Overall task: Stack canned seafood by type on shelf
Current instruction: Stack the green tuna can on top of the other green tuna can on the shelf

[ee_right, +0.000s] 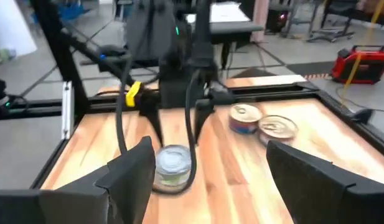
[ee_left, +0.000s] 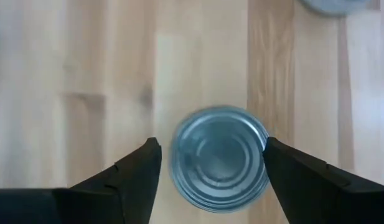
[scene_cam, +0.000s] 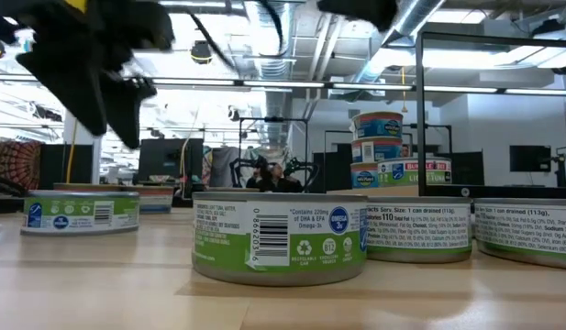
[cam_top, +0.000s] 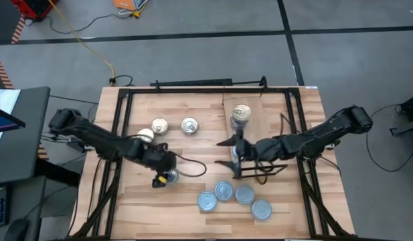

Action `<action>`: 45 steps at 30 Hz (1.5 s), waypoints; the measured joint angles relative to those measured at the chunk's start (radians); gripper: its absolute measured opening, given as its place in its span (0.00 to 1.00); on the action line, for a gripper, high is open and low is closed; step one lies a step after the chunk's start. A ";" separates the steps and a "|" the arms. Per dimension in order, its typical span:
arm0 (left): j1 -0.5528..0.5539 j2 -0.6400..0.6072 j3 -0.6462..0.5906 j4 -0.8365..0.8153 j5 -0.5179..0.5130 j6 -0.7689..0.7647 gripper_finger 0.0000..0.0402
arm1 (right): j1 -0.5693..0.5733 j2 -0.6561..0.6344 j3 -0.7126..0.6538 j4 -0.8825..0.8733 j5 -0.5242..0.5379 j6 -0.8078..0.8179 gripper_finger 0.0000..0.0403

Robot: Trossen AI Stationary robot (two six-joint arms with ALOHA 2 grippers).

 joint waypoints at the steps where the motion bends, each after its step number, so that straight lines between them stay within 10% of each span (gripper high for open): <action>1: -0.029 -0.024 -0.007 0.003 -0.052 -0.019 0.67 | 0.011 0.026 0.030 -0.009 0.000 -0.010 0.82; 13: -0.260 -0.234 -0.253 0.126 -0.302 -0.395 0.66 | 0.086 0.305 0.318 -0.176 -0.046 0.047 0.82; 29: -0.460 -0.244 -0.355 0.246 -0.524 -0.437 0.66 | -0.066 0.708 0.523 -0.267 -0.151 0.111 0.82; 45: -0.468 -0.127 -0.355 0.090 -0.402 -0.590 0.66 | -0.169 0.910 0.687 -0.284 -0.344 0.028 0.82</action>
